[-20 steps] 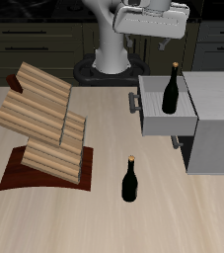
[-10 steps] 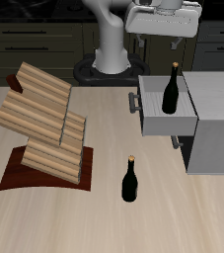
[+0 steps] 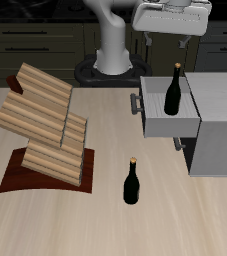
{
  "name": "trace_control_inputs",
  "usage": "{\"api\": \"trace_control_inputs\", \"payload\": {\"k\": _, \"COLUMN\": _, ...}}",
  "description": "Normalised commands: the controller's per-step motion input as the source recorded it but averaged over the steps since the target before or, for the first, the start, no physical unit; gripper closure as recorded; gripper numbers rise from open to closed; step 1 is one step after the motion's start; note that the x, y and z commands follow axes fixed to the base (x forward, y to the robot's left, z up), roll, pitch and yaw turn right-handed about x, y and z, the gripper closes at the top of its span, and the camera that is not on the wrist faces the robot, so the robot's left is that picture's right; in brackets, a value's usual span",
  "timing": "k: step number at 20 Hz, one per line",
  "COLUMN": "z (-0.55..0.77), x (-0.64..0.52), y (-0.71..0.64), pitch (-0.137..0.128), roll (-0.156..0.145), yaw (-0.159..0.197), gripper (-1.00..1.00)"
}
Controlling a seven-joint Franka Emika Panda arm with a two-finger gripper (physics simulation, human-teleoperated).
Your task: Place the wine bottle from the drawer onto the top layer of the wine rack and close the drawer
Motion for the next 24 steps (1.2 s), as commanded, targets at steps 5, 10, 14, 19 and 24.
{"api": "trace_control_inputs", "payload": {"k": 5, "z": -0.08, "x": 0.09, "y": 0.11, "pitch": -0.018, "roll": 0.015, "yaw": 0.015, "gripper": -1.00}}
{"api": "trace_control_inputs", "payload": {"k": 10, "z": -0.06, "x": 0.05, "y": 0.10, "pitch": -0.016, "roll": 0.014, "yaw": 0.004, "gripper": -1.00}}
{"api": "trace_control_inputs", "payload": {"k": 14, "z": -0.02, "x": 0.07, "y": 0.05, "pitch": -0.055, "roll": -0.001, "yaw": 0.019, "gripper": -1.00}}
{"api": "trace_control_inputs", "payload": {"k": 19, "z": -0.09, "x": 0.04, "y": 0.01, "pitch": -0.055, "roll": 0.000, "yaw": 0.016, "gripper": -1.00}}
{"api": "trace_control_inputs", "payload": {"k": 24, "z": -0.10, "x": 0.12, "y": -0.02, "pitch": 0.034, "roll": -0.003, "yaw": 0.004, "gripper": -1.00}}
